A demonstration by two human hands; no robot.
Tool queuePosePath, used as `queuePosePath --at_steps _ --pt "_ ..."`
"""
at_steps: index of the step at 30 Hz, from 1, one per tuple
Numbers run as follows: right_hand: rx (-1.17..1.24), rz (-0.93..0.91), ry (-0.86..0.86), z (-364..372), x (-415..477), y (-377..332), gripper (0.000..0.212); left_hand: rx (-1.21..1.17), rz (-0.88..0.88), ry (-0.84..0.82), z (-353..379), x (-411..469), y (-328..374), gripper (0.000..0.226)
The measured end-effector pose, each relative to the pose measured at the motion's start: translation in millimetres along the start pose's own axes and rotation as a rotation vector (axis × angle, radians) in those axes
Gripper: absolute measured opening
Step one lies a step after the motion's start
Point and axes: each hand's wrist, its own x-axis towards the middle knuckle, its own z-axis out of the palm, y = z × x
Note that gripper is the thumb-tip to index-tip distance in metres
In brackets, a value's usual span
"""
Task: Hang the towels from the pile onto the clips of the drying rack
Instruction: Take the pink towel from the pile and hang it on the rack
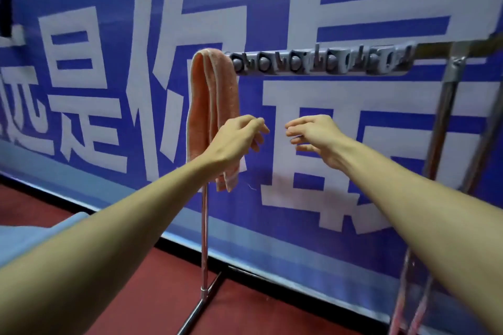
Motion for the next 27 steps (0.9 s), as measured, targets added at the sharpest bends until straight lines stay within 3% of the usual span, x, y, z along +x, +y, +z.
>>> queuePosePath --at_steps 4,12,21,27 --pt "-0.122 0.055 -0.068 -53 -57 52 0.013 -0.041 -0.149 -0.201 74 -48 -5 0.025" --pt "-0.274 0.32 -0.136 -147 -157 206 0.013 -0.083 -0.474 -0.66 256 -152 -59 0.036" --pt "-0.299 0.662 -0.114 -186 -227 391 0.013 -0.012 -0.628 -0.878 387 -225 -157 0.034" --pt "-0.263 0.812 -0.192 -153 -264 502 0.026 0.186 -0.782 -0.815 411 -274 -258 0.023"
